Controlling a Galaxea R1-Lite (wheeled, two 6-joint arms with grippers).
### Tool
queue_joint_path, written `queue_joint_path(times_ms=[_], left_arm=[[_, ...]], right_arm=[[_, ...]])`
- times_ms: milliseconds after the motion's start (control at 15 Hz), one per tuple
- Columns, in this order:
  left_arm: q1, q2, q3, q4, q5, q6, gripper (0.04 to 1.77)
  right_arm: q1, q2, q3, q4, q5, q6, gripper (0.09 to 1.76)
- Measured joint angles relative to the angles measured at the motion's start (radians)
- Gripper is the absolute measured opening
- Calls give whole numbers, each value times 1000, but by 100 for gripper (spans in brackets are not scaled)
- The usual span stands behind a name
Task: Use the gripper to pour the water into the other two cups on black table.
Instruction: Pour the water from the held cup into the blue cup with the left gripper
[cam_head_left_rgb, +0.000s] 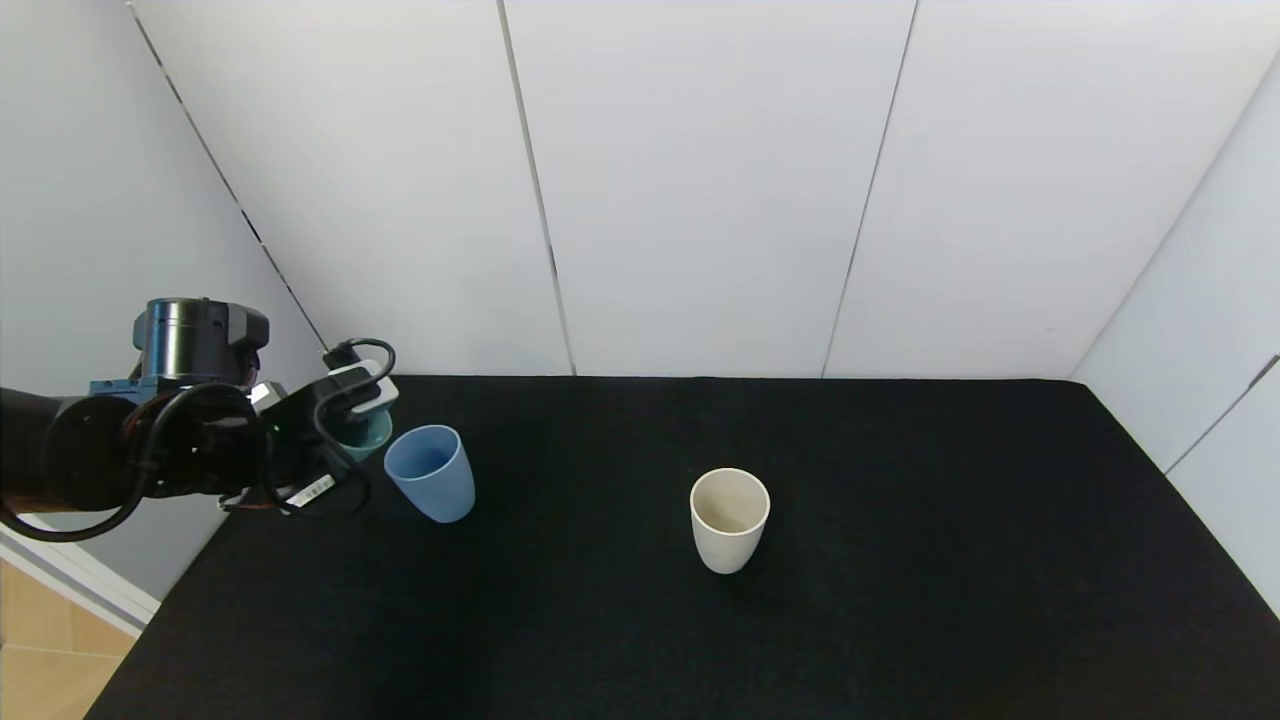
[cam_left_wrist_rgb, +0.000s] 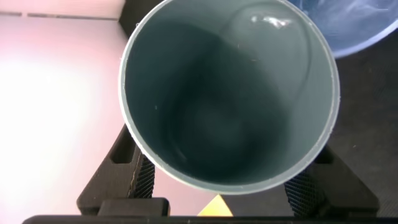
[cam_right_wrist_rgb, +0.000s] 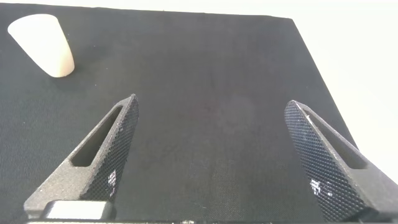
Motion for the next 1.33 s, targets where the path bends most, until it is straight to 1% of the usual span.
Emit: queue_joint_path(times_ms=[200,333,533,1000,1200,1333], left_arm=[[-1,22,-6,-1,27,19,115],[-1,33,-11,-1,34,28,115],[-1,48,-29,-1,73,68,115],[-4,66,-86,0,130,159,115],[-19,66,-107,0,159,174,115],[-33,66,-112,-1,189,194,115]], right_arm=[[0,0,0,0,0,0,171],[0,0,0,0,0,0,171],[0,0,0,0,0,0,171],[0,0,0,0,0,0,171],[0,0,0,0,0,0,171],[0,0,0,0,0,0,171]])
